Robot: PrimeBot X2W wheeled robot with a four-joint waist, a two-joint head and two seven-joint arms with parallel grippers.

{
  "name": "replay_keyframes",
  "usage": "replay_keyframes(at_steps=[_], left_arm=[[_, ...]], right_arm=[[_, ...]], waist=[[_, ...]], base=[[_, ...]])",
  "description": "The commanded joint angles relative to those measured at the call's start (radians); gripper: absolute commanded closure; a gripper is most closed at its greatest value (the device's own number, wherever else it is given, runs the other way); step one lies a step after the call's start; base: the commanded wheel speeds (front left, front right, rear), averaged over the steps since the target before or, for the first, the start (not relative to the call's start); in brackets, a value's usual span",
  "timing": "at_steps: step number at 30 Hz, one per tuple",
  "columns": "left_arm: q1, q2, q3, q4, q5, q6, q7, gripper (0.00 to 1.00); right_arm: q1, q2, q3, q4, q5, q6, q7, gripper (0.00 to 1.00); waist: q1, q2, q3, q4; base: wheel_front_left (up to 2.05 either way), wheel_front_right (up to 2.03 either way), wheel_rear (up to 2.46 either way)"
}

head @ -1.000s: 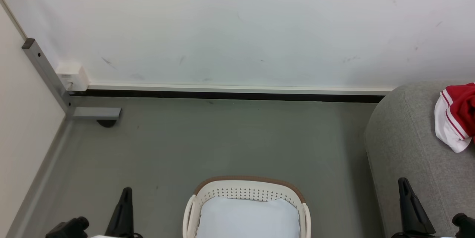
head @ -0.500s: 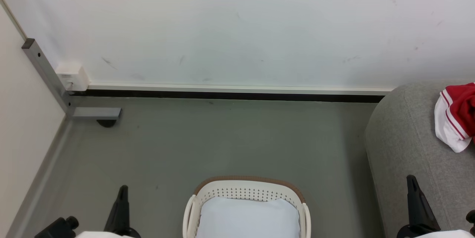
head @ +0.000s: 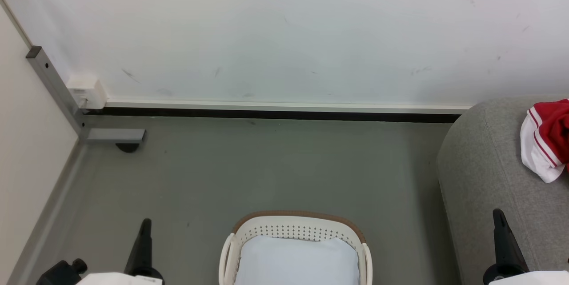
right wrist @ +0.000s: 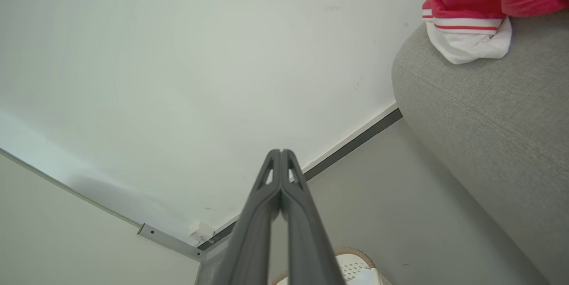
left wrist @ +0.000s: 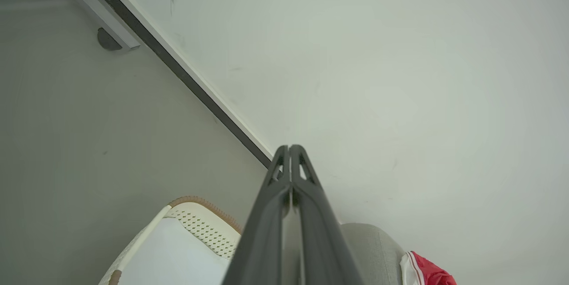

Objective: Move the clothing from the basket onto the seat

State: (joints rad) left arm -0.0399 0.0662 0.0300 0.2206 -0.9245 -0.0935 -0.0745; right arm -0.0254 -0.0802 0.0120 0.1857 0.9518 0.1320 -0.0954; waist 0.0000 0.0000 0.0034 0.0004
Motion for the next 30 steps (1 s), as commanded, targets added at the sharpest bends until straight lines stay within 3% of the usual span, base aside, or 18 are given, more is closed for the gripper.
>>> replay_keyframes(at_steps=[1,30], left_arm=[[-0.025,0.001,0.010,-0.006,-0.039,-0.006,0.009,1.00],[-0.047,-0.006,0.045,0.008,-0.336,-0.022,0.092,1.00]], right_arm=[[-0.030,-0.007,-0.009,-0.007,0.036,-0.001,0.007,1.00],[-0.056,0.000,-0.050,0.022,0.331,-0.001,0.089,1.00]], waist=[[0.0000,0.0000,0.000,0.000],[0.0000,0.0000,0.000,0.000]], base=[[0.00,0.00,0.00],[0.00,0.00,0.00]])
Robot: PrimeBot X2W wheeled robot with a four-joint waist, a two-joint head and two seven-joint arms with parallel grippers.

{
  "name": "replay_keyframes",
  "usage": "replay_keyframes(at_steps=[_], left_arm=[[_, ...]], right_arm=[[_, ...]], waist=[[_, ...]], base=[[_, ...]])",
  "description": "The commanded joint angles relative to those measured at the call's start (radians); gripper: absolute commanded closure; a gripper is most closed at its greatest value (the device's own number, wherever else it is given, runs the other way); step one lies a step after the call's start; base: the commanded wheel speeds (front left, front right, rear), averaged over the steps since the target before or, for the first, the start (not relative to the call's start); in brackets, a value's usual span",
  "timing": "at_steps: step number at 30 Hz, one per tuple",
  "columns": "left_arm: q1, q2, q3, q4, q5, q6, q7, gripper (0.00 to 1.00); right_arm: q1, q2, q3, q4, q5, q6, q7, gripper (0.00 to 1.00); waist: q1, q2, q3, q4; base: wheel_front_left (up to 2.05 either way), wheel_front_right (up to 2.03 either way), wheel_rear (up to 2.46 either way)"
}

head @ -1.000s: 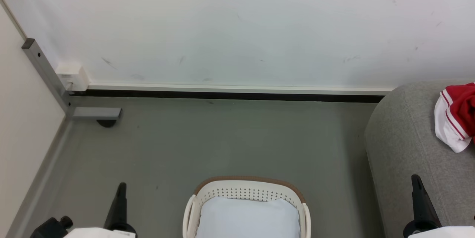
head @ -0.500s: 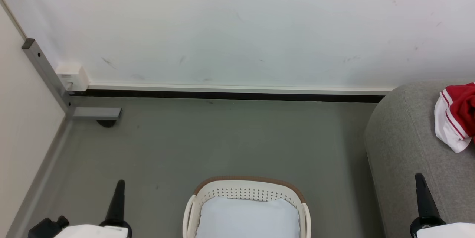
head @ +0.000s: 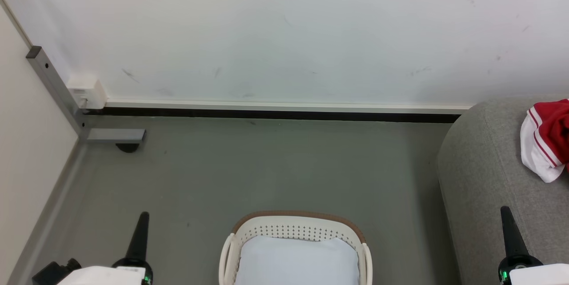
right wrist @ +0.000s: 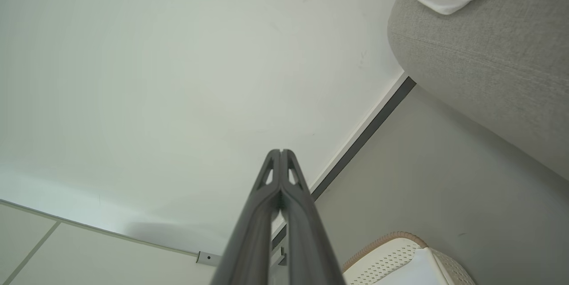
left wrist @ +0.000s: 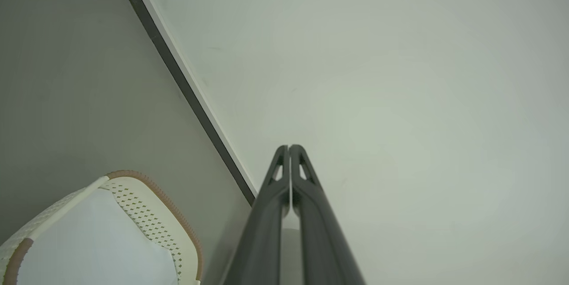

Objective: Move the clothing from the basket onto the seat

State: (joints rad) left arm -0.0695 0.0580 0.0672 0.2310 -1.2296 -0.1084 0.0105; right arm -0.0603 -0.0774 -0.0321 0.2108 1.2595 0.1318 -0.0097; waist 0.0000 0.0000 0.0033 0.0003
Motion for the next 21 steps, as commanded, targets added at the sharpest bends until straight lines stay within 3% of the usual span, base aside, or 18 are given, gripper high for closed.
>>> replay_keyframes(at_steps=[1,21], left_arm=[[-0.018,0.002,0.009,-0.002,-0.038,-0.007,0.008,1.00],[-0.031,-0.002,0.028,0.005,-0.201,-0.015,0.054,1.00]], right_arm=[[-0.022,-0.002,-0.007,-0.002,0.033,-0.001,0.006,1.00],[-0.036,0.003,-0.032,0.015,0.189,-0.002,0.053,1.00]], waist=[[0.0000,0.0000,0.000,0.000],[0.0000,0.0000,0.000,0.000]], base=[[0.00,0.00,0.00],[0.00,0.00,0.00]])
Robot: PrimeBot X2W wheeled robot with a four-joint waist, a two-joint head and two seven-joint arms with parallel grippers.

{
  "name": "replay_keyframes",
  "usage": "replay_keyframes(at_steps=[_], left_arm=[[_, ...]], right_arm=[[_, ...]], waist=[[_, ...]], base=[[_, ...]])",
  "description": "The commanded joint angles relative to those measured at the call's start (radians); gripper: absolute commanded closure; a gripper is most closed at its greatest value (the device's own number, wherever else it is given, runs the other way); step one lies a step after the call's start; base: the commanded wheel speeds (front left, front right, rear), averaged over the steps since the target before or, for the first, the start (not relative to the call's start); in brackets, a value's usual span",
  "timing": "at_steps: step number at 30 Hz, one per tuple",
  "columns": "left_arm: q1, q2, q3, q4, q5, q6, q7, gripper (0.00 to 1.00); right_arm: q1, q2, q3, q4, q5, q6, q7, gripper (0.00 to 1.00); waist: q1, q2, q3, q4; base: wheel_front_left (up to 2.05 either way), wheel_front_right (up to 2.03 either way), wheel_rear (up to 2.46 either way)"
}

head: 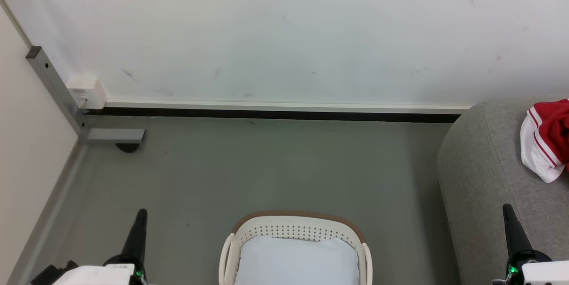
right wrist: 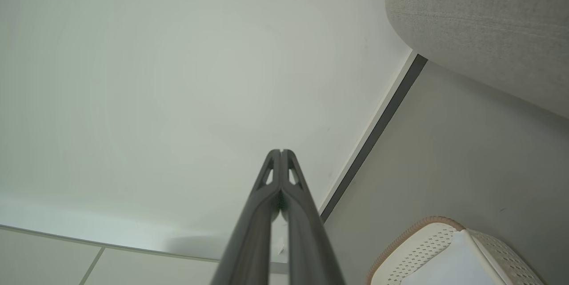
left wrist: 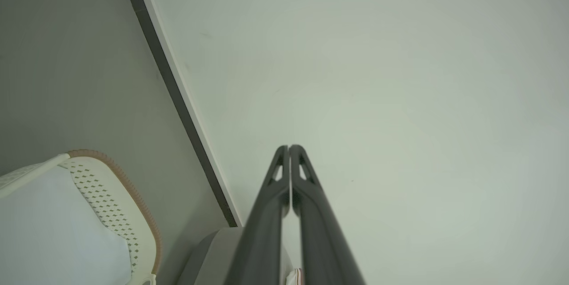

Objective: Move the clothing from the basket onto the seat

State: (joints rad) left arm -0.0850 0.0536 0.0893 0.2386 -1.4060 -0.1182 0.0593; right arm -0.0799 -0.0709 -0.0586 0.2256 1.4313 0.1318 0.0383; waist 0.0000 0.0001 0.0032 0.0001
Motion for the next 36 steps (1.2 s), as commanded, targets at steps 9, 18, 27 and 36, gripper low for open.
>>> replay_keyframes(at_steps=[9,18,27,36], left_arm=[[-0.019,0.001,0.014,0.001,-0.091,-0.008,0.024,1.00],[-0.024,-0.001,0.020,0.004,-0.142,-0.012,0.039,1.00],[-0.028,-0.002,0.026,0.007,-0.199,-0.015,0.055,1.00],[-0.028,-0.003,0.027,0.008,-0.213,-0.015,0.059,1.00]], right_arm=[[-0.024,-0.001,-0.017,0.007,0.081,-0.002,0.023,1.00],[-0.023,0.001,-0.026,0.013,0.134,-0.002,0.042,1.00],[-0.030,0.004,-0.035,0.019,0.190,-0.002,0.059,1.00],[-0.032,0.006,-0.038,0.020,0.198,-0.002,0.063,1.00]], waist=[[0.0000,-0.0001,0.000,0.000],[0.0000,-0.0001,0.000,0.000],[0.0000,-0.0001,0.000,0.000],[0.0000,-0.0001,0.000,0.000]], base=[[0.00,0.00,0.00],[0.00,0.00,0.00],[0.00,0.00,0.00],[0.00,0.00,0.00]])
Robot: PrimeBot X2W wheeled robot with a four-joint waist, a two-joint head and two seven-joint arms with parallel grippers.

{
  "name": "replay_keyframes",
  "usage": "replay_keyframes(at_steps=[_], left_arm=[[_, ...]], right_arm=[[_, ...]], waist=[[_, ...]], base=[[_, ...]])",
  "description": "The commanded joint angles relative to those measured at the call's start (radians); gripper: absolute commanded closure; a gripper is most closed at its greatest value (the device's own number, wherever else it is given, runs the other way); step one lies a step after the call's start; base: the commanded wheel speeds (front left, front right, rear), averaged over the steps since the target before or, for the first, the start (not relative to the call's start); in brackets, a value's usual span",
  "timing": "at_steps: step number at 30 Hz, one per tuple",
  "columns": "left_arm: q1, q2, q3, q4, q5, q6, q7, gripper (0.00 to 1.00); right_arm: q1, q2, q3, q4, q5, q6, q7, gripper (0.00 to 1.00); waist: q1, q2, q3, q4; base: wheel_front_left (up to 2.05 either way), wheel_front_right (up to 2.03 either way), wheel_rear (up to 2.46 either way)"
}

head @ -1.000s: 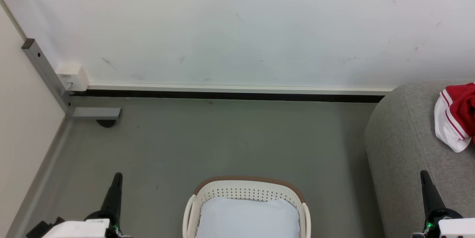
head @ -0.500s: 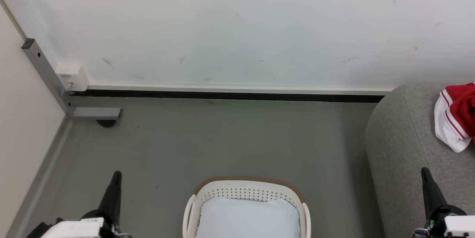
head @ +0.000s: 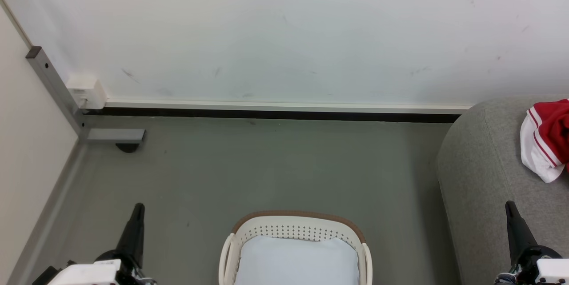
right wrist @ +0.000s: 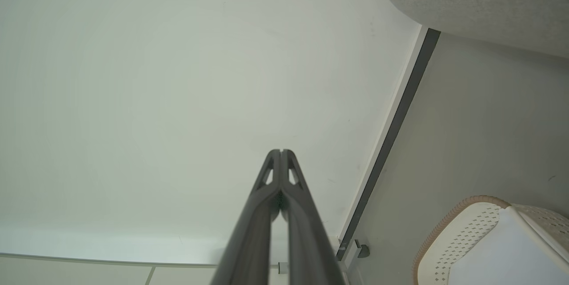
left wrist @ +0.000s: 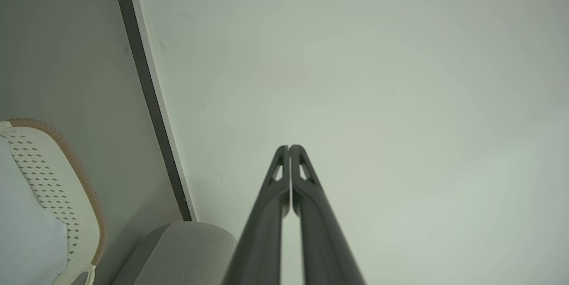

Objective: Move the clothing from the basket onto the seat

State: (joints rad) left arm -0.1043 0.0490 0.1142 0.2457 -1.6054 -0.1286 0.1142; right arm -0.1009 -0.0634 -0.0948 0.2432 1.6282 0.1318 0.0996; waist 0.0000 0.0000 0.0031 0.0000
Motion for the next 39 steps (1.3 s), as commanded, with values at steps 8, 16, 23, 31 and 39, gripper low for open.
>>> replay_keyframes(at_steps=[8,16,23,31,39], left_arm=[[-0.009,0.002,0.002,0.000,-0.013,-0.005,0.004,1.00],[-0.009,0.002,0.002,0.000,-0.013,-0.005,0.004,1.00],[-0.009,0.002,0.002,0.000,-0.013,-0.005,0.004,1.00],[-0.009,0.002,0.002,0.000,-0.014,-0.005,0.004,1.00],[-0.009,0.002,0.002,0.000,-0.014,-0.005,0.004,1.00]], right_arm=[[-0.011,0.001,-0.004,0.002,-0.002,-0.002,0.004,1.00],[-0.012,0.002,-0.006,0.002,-0.005,-0.002,0.004,1.00],[-0.012,0.003,-0.008,0.002,-0.006,-0.002,0.005,1.00],[-0.012,0.004,-0.009,0.003,-0.008,-0.002,0.007,1.00],[-0.012,0.005,-0.011,0.003,-0.009,-0.002,0.009,1.00]], waist=[[0.0000,0.0000,0.000,0.000],[0.0000,0.0000,0.000,0.000],[0.0000,0.0000,0.000,0.000],[0.0000,0.0000,0.000,0.000],[0.0000,0.0000,0.000,0.000]], base=[[0.00,0.00,0.00],[0.00,0.00,0.00],[0.00,0.00,0.00],[0.00,0.00,0.00],[0.00,0.00,0.00]])
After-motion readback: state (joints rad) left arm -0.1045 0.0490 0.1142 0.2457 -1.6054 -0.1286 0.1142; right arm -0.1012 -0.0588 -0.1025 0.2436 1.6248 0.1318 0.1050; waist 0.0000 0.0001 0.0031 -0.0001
